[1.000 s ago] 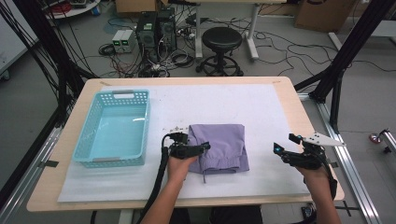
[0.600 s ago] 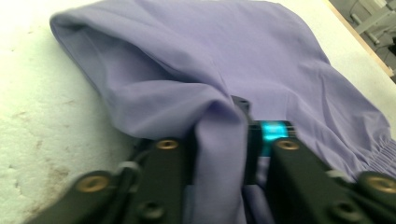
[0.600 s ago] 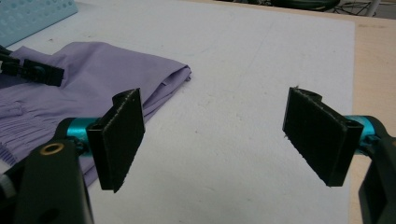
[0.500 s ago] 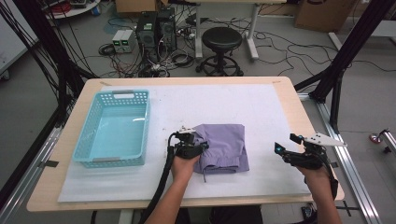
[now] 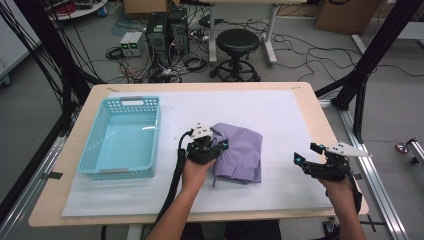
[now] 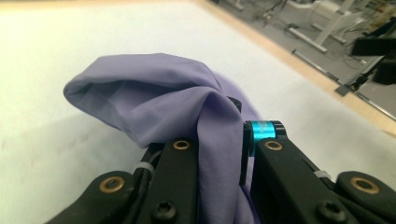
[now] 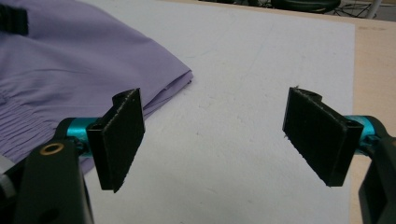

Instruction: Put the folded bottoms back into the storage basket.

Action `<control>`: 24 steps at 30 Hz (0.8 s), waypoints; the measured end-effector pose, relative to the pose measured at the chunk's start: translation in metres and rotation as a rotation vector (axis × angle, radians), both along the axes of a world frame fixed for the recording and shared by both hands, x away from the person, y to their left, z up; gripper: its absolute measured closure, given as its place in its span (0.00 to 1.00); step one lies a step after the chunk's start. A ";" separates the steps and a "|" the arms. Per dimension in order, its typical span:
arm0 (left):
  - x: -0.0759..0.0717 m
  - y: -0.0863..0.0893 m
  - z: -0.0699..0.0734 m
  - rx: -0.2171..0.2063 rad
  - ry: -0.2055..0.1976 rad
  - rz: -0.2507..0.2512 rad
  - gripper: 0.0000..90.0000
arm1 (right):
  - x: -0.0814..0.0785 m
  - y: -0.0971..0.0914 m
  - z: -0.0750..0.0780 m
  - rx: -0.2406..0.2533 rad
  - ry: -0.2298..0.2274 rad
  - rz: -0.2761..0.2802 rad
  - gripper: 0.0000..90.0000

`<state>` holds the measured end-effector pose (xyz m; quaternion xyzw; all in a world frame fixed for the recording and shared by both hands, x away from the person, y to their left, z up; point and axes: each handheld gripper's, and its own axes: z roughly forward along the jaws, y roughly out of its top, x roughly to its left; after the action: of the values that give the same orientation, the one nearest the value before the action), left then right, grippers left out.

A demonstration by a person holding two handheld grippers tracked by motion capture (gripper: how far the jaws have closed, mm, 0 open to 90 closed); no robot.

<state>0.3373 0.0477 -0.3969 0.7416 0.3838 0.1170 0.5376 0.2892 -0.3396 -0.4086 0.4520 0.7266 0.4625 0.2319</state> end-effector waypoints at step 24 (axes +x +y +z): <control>0.000 0.025 0.072 0.112 -0.210 -0.096 0.95 | 0.000 0.000 0.001 0.008 -0.005 -0.001 0.23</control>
<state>0.3378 0.0729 -0.3250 0.7717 0.2821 0.1894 0.5376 0.2894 -0.3401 -0.4074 0.4519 0.7241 0.4664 0.2321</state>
